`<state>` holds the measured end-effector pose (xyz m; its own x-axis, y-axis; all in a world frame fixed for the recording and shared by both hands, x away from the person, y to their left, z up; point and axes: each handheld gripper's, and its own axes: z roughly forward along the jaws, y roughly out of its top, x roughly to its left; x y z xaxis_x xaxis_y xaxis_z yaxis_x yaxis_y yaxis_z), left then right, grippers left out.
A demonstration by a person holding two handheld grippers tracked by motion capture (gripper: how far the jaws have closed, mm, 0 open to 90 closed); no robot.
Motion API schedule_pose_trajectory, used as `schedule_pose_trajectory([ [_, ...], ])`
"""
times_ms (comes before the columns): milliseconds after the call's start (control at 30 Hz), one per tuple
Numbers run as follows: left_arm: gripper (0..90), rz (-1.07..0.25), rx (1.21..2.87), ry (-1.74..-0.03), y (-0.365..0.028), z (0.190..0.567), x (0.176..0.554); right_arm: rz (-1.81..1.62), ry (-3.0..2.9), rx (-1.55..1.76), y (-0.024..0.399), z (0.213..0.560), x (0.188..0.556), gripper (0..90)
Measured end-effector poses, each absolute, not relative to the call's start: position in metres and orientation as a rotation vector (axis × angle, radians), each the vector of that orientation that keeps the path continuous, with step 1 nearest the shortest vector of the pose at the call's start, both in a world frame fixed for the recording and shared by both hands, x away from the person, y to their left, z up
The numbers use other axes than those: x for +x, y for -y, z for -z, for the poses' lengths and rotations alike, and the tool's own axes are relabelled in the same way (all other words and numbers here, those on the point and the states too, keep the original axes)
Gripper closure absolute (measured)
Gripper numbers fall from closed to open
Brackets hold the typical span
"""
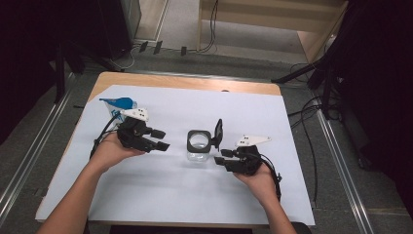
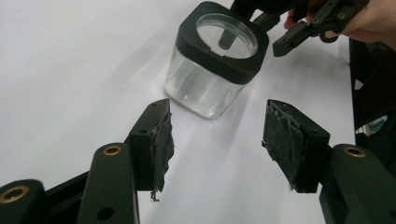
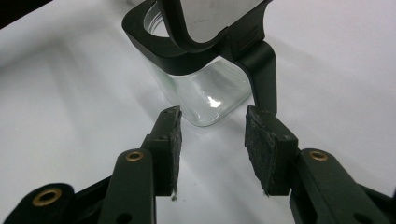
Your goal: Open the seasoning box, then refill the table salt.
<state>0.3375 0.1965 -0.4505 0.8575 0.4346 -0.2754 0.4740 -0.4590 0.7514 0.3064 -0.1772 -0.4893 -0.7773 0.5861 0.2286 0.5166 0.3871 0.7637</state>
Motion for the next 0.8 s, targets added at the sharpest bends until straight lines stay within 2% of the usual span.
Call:
schedule_pose_trajectory([
  [800, 43.8, -0.044, 2.049, -0.809, -0.254, 0.446, 0.333, -1.381, -2.538, 1.014, 0.182, 0.487, 0.312, 57.3],
])
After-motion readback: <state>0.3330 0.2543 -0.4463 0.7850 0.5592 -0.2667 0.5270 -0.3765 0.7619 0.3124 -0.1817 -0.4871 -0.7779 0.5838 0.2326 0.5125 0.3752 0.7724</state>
